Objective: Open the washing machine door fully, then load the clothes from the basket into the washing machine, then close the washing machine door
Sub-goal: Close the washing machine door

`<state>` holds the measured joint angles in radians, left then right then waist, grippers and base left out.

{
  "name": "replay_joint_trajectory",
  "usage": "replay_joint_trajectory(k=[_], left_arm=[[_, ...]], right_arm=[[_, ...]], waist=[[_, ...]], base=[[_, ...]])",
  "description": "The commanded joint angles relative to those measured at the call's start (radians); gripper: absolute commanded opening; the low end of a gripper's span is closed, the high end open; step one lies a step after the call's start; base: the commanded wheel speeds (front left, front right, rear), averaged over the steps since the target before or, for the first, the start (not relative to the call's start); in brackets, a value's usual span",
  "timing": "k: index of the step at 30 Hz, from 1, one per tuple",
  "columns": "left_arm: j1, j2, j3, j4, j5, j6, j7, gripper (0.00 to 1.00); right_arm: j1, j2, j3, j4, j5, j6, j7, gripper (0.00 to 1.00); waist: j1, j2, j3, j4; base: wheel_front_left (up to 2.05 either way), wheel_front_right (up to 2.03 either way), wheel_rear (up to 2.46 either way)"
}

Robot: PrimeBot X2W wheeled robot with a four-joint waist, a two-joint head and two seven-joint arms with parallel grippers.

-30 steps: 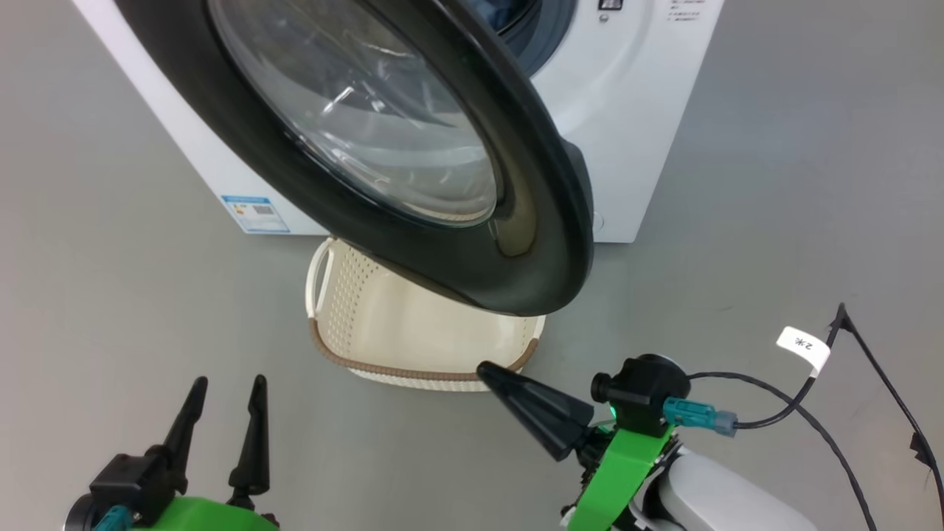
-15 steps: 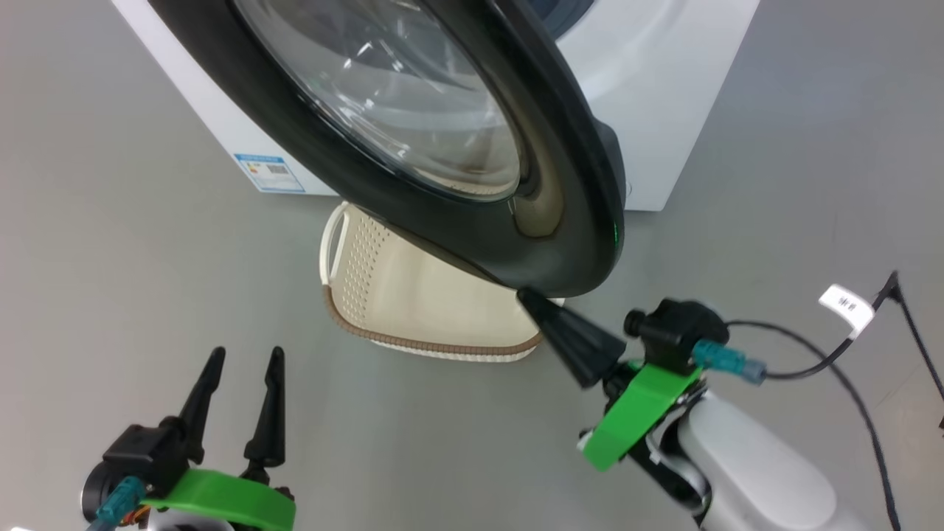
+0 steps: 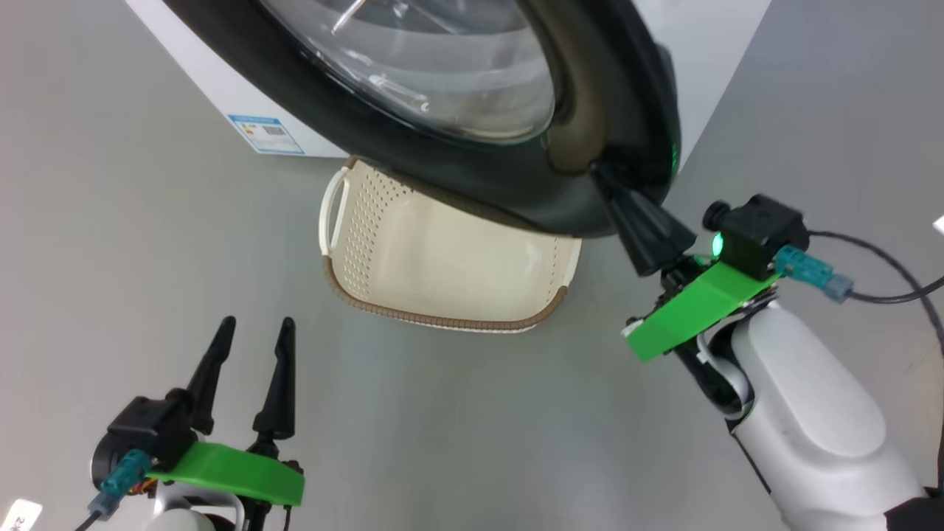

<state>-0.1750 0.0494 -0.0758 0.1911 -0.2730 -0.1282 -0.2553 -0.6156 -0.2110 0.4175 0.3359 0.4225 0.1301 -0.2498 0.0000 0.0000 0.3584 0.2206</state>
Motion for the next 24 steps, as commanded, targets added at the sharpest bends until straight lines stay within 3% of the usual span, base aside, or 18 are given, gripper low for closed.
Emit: replay_joint_trajectory(k=[1,24], left_arm=[[-0.029,0.023,0.027,-0.016,-0.01,-0.002,-0.006,1.0],[-0.15,0.025,-0.057,-0.052,-0.054,-0.002,-0.006,1.0]], right_arm=[[-0.017,0.012,-0.006,-0.023,-0.01,0.001,-0.012,0.0],[-0.386,-0.003,-0.149,0.082,-0.09,0.001,-0.012,0.0]], waist=[[0.0,0.0,0.012,0.001],[0.0,0.0,0.215,0.037]], base=[[0.0,0.0,0.0],[0.0,0.0,0.0]])
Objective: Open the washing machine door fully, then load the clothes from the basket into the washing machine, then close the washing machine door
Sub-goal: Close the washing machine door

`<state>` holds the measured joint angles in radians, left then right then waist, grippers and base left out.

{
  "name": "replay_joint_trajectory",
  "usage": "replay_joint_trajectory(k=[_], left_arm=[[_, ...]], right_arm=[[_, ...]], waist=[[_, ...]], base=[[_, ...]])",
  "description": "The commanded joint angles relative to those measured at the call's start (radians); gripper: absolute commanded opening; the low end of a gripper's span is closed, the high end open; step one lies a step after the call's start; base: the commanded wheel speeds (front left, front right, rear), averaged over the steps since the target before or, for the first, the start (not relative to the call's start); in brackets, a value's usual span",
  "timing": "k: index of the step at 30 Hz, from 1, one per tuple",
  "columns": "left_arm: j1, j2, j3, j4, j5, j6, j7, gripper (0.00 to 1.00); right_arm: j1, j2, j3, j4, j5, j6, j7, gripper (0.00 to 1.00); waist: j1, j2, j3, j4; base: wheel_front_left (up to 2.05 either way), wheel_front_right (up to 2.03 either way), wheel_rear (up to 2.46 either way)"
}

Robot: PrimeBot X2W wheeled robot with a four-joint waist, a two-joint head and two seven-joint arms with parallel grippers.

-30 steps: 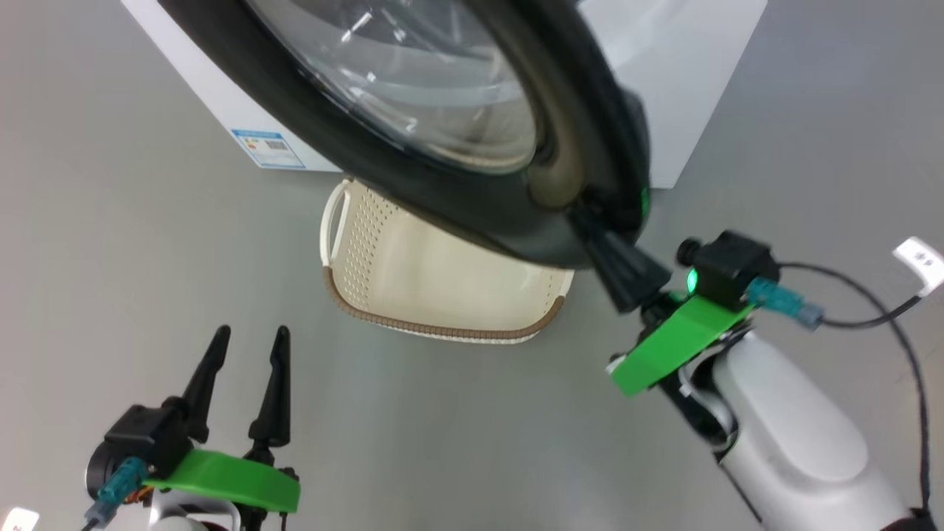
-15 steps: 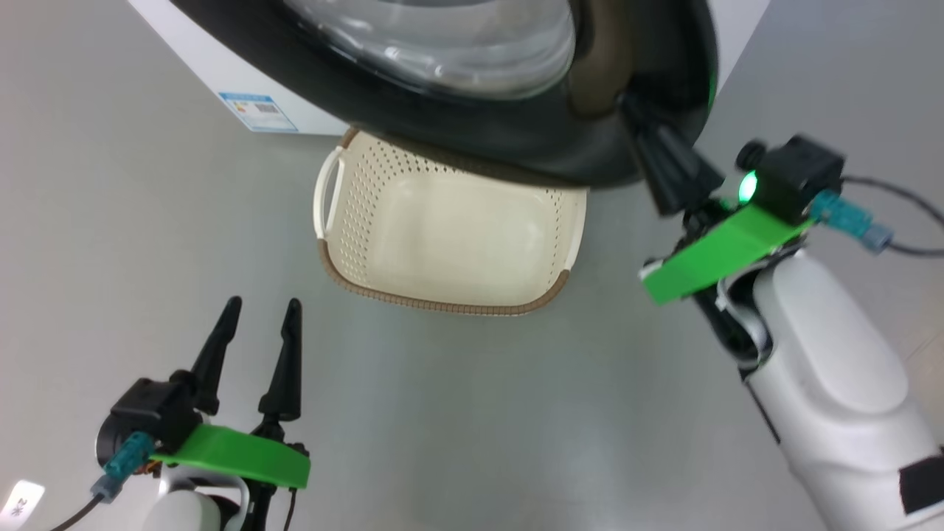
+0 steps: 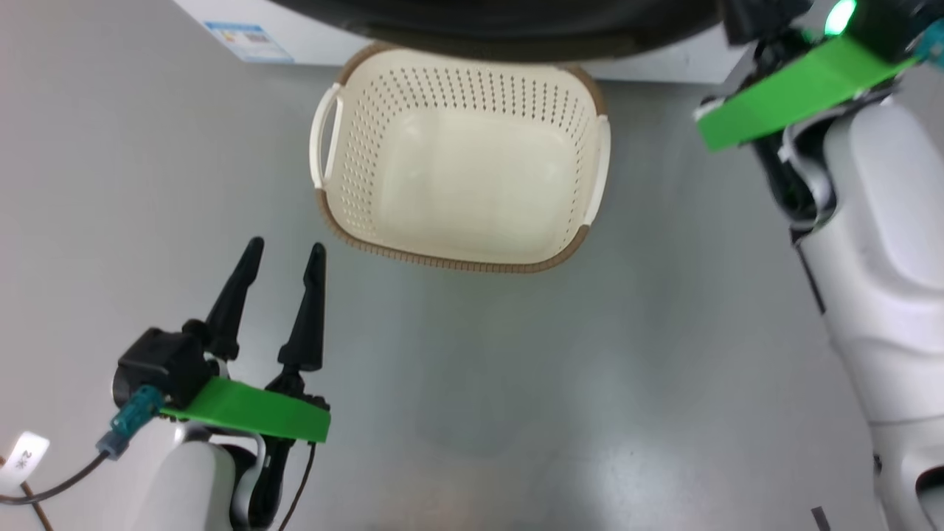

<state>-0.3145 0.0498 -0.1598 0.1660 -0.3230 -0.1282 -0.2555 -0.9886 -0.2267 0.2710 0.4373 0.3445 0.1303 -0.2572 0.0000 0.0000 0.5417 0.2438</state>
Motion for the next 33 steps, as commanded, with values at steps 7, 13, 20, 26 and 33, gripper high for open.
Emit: replay_joint_trajectory(k=[7,13,20,26,33], left_arm=[[-0.033,0.017,-0.002,-0.035,-0.011,-0.002,-0.006,1.0],[-0.05,0.011,-0.021,-0.031,-0.016,-0.002,-0.006,1.0],[-0.054,0.008,-0.027,-0.024,-0.02,-0.002,-0.006,1.0],[-0.046,0.008,-0.011,-0.022,-0.017,-0.002,-0.006,1.0],[-0.016,0.012,0.014,-0.019,-0.005,-0.002,-0.006,1.0]], right_arm=[[-0.12,0.0,-0.051,0.011,-0.047,0.0,-0.005,0.0],[-0.193,0.015,-0.107,0.04,-0.096,0.0,-0.005,0.0],[-0.196,0.032,-0.119,0.053,-0.123,0.0,-0.005,0.0],[-0.13,0.042,-0.088,0.055,-0.095,0.0,-0.005,0.0],[0.012,0.037,-0.012,0.03,-0.023,0.0,-0.005,0.0]], waist=[[0.0,0.0,0.086,0.032],[0.0,0.0,0.111,0.04],[0.0,0.0,0.102,0.037],[0.0,0.0,0.061,0.023],[0.0,0.0,-0.028,-0.007]], base=[[0.0,0.0,0.0],[0.0,0.0,0.0],[0.0,0.0,0.0],[0.0,0.0,0.0],[0.0,0.0,0.0]])
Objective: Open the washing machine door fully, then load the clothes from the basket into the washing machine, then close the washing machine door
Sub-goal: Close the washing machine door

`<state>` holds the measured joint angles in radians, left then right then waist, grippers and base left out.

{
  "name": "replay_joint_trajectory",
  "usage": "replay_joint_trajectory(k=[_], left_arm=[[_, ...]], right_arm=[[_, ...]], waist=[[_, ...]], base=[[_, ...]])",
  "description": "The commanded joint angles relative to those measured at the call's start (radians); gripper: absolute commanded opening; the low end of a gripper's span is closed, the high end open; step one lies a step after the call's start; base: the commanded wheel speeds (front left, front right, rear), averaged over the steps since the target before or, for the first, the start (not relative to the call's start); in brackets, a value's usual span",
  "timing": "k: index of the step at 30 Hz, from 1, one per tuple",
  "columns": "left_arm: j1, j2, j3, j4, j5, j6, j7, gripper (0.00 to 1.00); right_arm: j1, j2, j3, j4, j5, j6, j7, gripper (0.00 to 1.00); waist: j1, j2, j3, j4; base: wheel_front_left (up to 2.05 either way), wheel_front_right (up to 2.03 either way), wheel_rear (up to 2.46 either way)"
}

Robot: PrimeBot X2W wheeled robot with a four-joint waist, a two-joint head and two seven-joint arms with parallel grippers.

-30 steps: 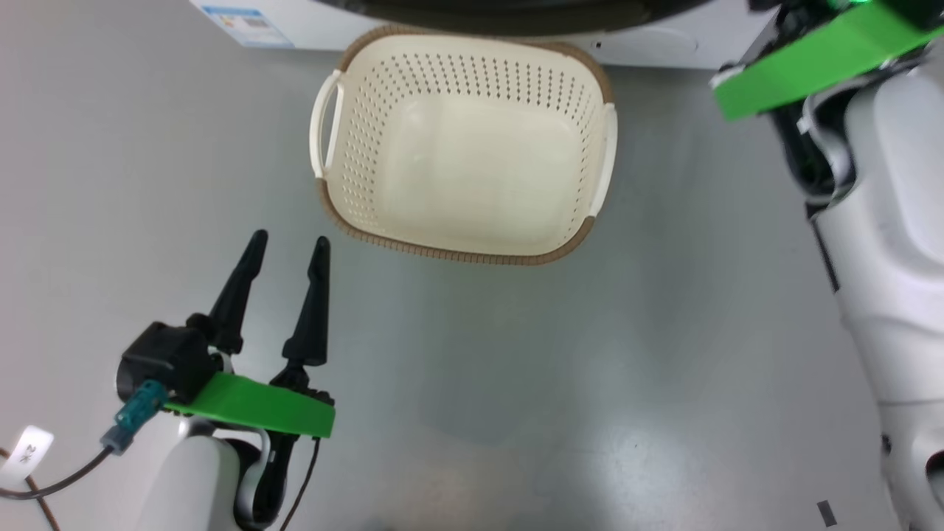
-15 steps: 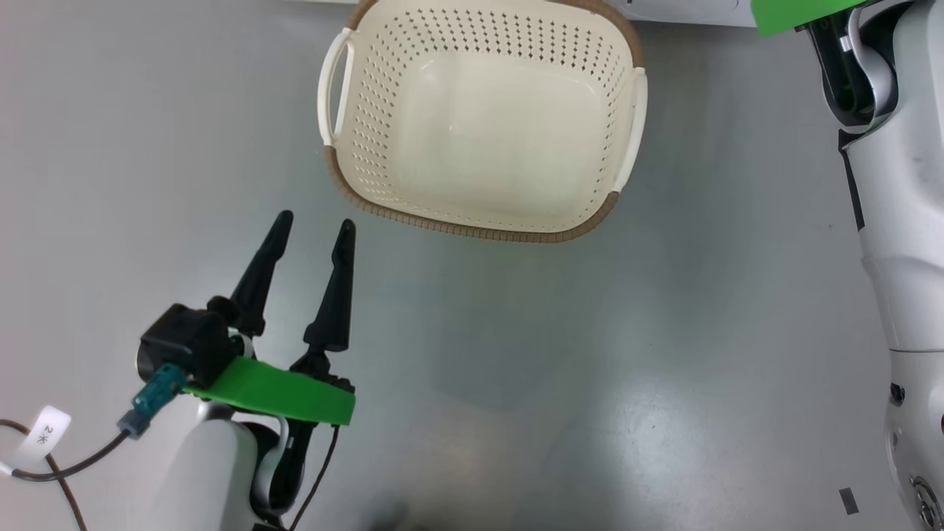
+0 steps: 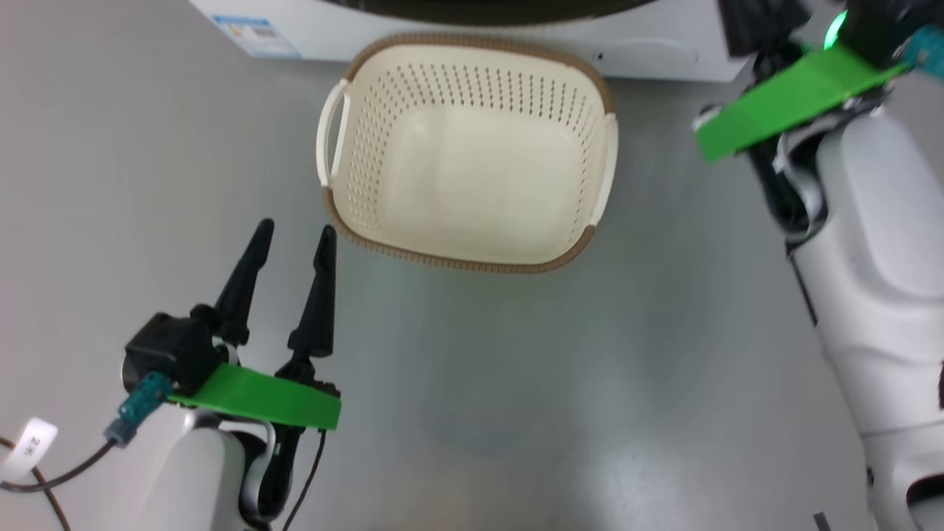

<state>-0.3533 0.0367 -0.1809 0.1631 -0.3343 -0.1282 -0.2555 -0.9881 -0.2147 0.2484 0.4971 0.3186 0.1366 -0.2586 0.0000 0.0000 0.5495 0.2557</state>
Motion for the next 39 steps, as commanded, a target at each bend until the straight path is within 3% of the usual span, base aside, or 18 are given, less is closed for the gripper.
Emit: replay_joint_trajectory(k=[1,10,29,30,32,33,34,35,39], left_arm=[[0.028,0.026,0.039,-0.016,0.008,-0.002,-0.006,1.0],[0.077,0.037,0.058,-0.011,0.023,-0.002,-0.006,1.0],[0.179,0.053,0.117,-0.005,0.057,-0.002,-0.006,1.0],[0.187,0.055,0.123,-0.003,0.063,-0.002,-0.006,1.0],[0.203,0.051,0.151,0.0,0.074,-0.002,-0.006,1.0],[0.21,0.047,0.167,0.0,0.076,-0.002,-0.006,1.0],[0.217,0.044,0.178,-0.002,0.084,-0.002,-0.006,1.0],[0.229,0.039,0.195,-0.003,0.095,-0.002,-0.006,1.0],[0.252,0.028,0.218,-0.003,0.095,-0.002,-0.006,1.0]], right_arm=[[0.033,0.024,0.021,-0.035,0.012,-0.006,-0.003,0.0],[0.224,0.011,0.093,-0.112,0.065,-0.006,-0.003,0.0],[0.539,0.028,0.1,-0.179,0.074,-0.006,-0.003,0.01],[0.554,0.031,0.094,-0.181,0.076,-0.006,-0.003,0.06],[0.582,0.037,0.081,-0.185,0.078,-0.006,-0.003,0.26],[0.596,0.042,0.071,-0.188,0.076,-0.006,-0.003,0.44],[0.608,0.046,0.061,-0.194,0.072,-0.006,-0.003,0.87],[0.633,0.061,0.026,-0.208,0.064,-0.006,-0.003,1.0],[0.689,0.088,-0.023,-0.233,0.043,-0.006,-0.003,1.0]], waist=[[0.0,0.0,-0.051,-0.024],[0.0,0.0,-0.163,-0.075],[0.0,0.0,-0.328,-0.159],[0.0,0.0,-0.338,-0.162],[0.0,0.0,-0.357,-0.169],[0.0,0.0,-0.365,-0.173],[0.0,0.0,-0.373,-0.176],[0.0,0.0,-0.387,-0.182],[0.0,0.0,-0.413,-0.194]], base=[[0.0,0.0,0.0],[0.0,0.0,0.0],[0.0,0.0,0.0],[0.0,0.0,0.0],[0.0,0.0,0.0],[0.0,0.0,0.0],[0.0,0.0,0.0],[0.0,0.0,0.0],[0.0,0.0,0.0]])
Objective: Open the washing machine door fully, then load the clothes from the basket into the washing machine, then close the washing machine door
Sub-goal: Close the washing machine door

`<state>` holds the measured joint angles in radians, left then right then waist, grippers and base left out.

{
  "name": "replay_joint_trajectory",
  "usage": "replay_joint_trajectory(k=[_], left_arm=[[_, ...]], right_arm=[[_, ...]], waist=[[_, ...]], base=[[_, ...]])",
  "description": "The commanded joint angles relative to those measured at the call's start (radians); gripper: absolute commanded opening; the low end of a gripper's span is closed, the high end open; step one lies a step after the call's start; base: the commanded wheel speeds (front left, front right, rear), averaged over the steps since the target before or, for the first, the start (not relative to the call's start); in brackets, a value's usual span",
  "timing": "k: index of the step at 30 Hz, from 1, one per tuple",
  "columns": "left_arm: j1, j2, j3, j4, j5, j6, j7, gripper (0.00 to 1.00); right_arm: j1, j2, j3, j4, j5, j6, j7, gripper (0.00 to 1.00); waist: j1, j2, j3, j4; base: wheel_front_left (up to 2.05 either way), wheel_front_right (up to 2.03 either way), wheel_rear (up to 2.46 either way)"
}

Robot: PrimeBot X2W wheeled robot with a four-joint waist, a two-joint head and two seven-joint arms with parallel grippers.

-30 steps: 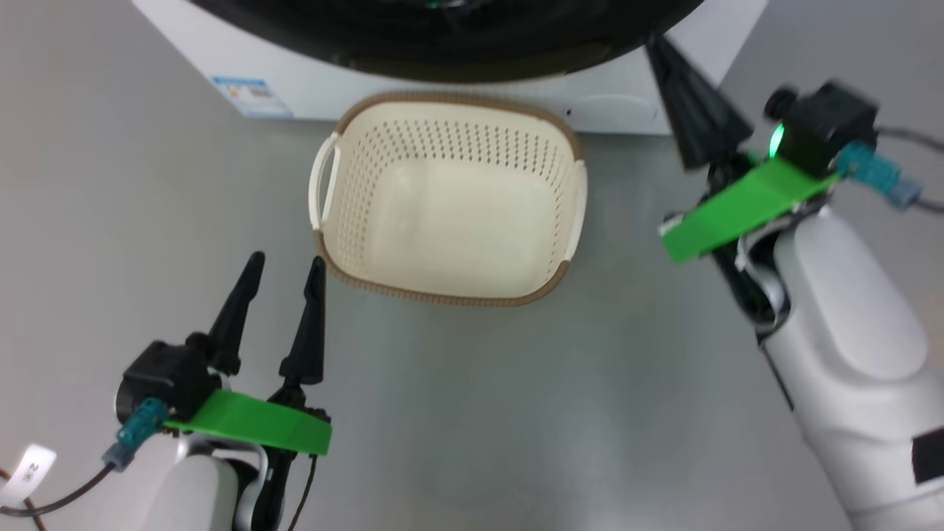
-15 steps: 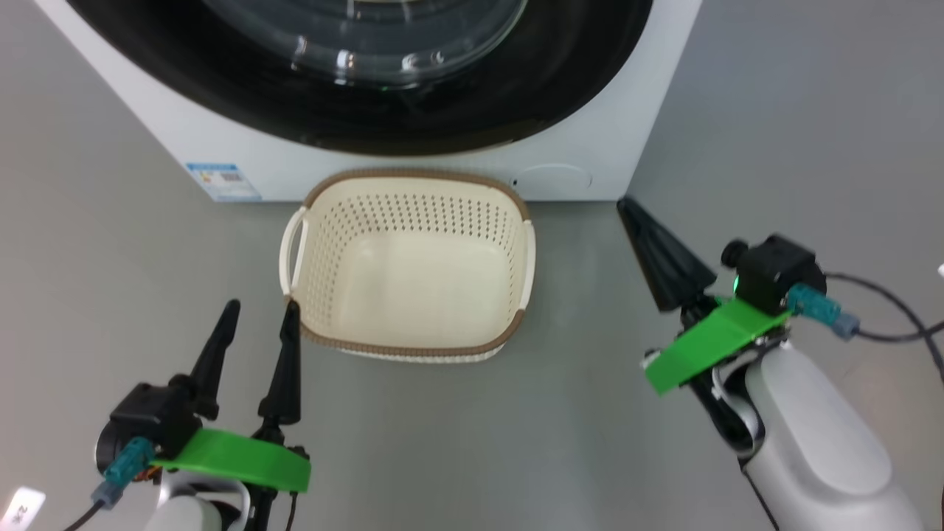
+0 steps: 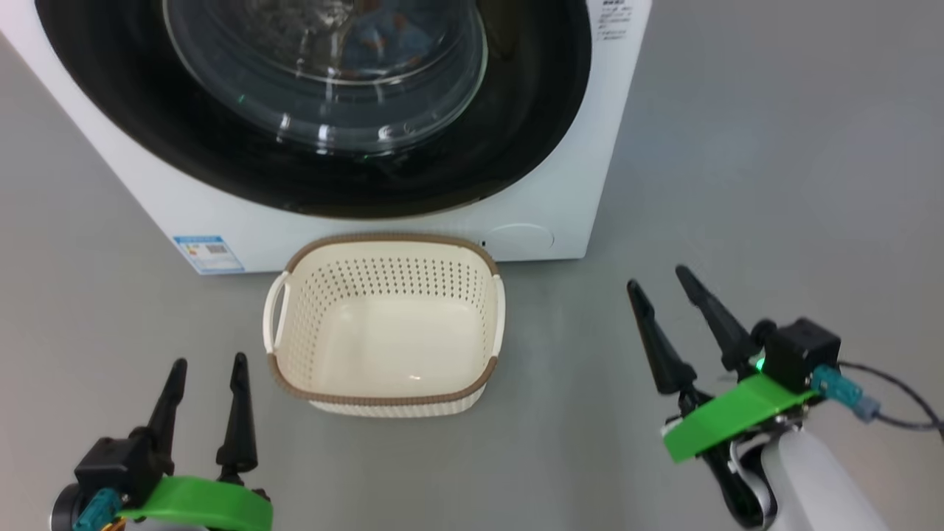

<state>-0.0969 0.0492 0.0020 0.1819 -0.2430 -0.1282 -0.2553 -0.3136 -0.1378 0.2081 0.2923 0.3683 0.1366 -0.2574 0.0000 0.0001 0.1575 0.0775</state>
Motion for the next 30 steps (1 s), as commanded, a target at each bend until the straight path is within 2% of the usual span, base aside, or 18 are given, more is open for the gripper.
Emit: replay_joint_trajectory(k=[1,16,30], left_arm=[[0.002,0.014,0.038,-0.022,0.002,-0.002,-0.006,1.0],[0.086,0.008,0.095,-0.062,0.039,-0.003,-0.006,1.0],[0.129,0.009,0.072,-0.055,0.046,-0.003,-0.006,1.0]], right_arm=[[0.029,0.015,0.009,-0.032,-0.015,-0.006,-0.004,1.0],[0.192,0.042,-0.088,-0.081,-0.082,-0.006,-0.004,1.0],[0.244,0.065,-0.127,-0.087,-0.116,-0.006,-0.004,1.0]], waist=[[0.0,-0.0001,-0.029,-0.019],[0.0,-0.0001,-0.106,-0.048],[0.0,-0.0001,-0.144,-0.034]], base=[[0.0,0.0,0.0],[0.0,0.0,0.0],[0.0,0.0,0.0]])
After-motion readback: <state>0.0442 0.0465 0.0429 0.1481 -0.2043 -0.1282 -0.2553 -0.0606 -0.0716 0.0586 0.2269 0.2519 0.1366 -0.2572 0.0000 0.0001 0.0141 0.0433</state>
